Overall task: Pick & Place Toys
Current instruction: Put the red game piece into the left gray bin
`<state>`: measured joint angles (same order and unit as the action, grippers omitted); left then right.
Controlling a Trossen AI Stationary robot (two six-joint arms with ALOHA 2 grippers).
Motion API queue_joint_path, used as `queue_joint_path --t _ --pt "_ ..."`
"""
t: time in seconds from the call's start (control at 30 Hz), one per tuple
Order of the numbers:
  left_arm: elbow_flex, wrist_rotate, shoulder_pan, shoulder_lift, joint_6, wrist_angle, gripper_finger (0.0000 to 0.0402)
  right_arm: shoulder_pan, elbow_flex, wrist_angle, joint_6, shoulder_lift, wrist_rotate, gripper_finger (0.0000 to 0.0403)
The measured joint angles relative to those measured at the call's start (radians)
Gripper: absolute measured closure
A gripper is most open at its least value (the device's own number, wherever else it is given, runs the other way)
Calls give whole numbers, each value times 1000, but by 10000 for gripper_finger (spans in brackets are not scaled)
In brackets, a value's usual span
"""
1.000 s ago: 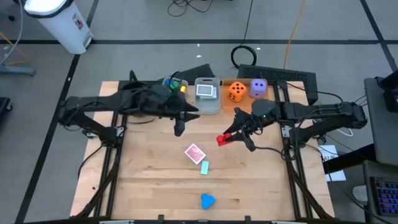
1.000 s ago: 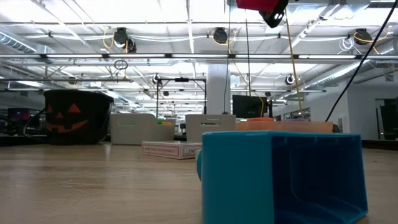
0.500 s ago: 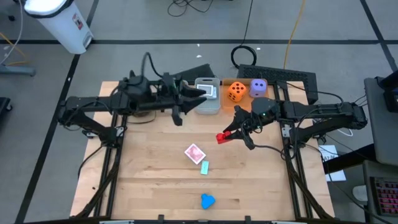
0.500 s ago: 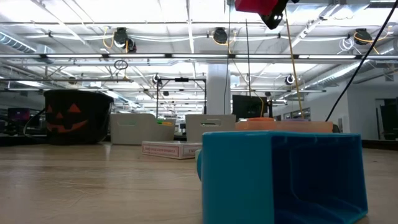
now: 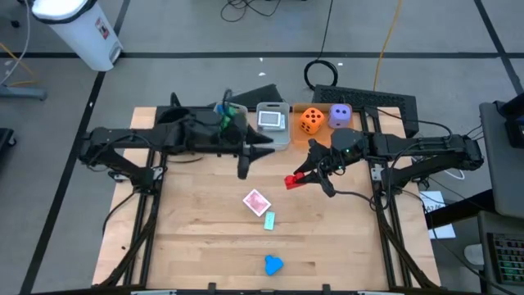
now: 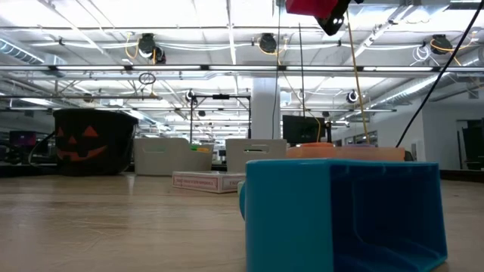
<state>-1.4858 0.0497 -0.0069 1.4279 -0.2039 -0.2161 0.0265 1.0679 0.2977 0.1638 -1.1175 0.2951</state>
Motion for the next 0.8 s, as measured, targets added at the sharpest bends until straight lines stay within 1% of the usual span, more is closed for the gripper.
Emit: queue_joint_path --t 0.1,0.3,0.43,0.53,0.67,0.8 --pt "-1 -34 -10 37 -17 5 216 0 0 -1 0 0 -1 307" --pt "1 -123 -9 115 -123 1 148 0 0 -3 2 0 -3 307" --pt "0 -168 -5 135 -128 1 116 9 0 -2 3 0 -6 307" --pt "0 -180 -12 142 -116 -32 104 30 0 -9 12 0 -8 307" --pt "0 -180 -22 158 -105 -87 101 52 0 -48 27 0 -5 307" --pt "-1 -161 -22 180 -103 -72 101 53 1 -55 27 -16 -5 307"
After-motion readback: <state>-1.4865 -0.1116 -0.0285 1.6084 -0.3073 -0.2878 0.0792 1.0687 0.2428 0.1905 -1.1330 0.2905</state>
